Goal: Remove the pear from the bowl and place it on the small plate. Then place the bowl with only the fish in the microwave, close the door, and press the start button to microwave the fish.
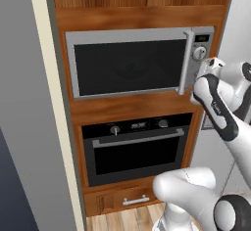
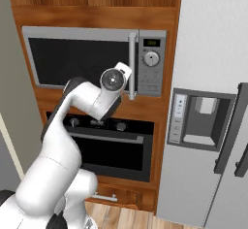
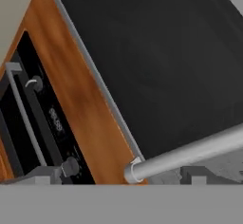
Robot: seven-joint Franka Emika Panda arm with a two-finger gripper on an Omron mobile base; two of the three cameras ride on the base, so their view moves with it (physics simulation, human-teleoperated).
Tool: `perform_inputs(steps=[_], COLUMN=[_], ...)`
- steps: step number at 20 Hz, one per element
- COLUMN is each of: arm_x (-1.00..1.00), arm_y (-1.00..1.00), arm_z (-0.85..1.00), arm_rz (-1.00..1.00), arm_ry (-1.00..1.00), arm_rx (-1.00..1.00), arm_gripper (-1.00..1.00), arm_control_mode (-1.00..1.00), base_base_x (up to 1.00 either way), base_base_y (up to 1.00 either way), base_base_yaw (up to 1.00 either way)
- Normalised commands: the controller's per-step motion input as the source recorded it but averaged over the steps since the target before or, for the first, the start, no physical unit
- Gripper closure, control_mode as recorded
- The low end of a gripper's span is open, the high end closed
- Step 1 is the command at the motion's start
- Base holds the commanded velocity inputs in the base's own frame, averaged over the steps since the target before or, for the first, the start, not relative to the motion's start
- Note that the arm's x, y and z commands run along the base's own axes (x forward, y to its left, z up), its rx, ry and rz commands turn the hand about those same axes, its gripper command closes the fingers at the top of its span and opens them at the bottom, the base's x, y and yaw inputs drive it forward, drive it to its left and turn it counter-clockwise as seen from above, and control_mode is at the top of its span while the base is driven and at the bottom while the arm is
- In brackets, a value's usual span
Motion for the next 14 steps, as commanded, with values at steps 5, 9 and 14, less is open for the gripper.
perform_inputs(steps=[5,9,14], arm_x=[-0.07,0.05,0.28], arm_y=[-0.66,-0.46,-0.13], arm_z=[-0.24,-0.03,-0.31], arm_rz=[0.09,0.05,0.05], arm_ry=[-0.06,-0.08,0.0], arm_rx=[0.08,0.13,0.07], arm_gripper=[-1.0,-1.0,-1.0], arm_control_mode=[-1.0,-1.0,-1.0], base_base_x=[0.0,0.0,0.0], base_base_y=[0.0,0.0,0.0], base_base_yaw=[0.0,0.0,0.0])
